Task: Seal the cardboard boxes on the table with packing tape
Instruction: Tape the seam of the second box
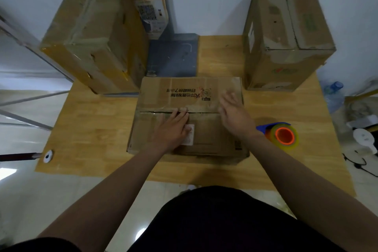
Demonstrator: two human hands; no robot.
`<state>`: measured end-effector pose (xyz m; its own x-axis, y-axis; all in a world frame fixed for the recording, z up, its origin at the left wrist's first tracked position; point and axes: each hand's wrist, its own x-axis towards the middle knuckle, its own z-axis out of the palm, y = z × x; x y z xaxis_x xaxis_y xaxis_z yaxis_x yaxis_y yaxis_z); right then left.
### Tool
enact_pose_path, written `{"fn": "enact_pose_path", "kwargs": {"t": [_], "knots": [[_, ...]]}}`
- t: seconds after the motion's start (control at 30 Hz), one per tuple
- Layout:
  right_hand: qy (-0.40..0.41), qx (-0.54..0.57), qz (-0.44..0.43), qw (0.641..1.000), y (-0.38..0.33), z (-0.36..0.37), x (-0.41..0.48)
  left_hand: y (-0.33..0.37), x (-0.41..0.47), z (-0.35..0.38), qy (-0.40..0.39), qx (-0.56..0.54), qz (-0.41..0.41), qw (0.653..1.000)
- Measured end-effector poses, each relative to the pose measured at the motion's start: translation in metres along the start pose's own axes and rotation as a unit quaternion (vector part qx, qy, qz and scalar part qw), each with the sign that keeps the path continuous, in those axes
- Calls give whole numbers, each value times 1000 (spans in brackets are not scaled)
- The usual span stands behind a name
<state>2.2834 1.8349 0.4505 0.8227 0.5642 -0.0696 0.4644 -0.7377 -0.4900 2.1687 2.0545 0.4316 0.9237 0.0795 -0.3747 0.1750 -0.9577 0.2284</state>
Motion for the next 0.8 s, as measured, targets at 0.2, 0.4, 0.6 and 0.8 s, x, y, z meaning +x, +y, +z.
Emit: {"fn": "enact_pose_path", "kwargs": {"t": [0.2, 0.4, 0.6, 0.8], "knots": [[-191, -64, -47, 978, -44, 45, -1, -2, 9, 5, -29, -16, 23, 999], [-148, -115, 11, 982, -25, 49, -13, -47, -1, 8, -19, -4, -8, 1000], [-107, -208, 116, 965, -6, 43, -30, -76, -14, 7, 12, 7, -78, 997], [-75, -208, 205, 954, -2, 43, -33, -85, -23, 13, 54, -11, -163, 985]]}}
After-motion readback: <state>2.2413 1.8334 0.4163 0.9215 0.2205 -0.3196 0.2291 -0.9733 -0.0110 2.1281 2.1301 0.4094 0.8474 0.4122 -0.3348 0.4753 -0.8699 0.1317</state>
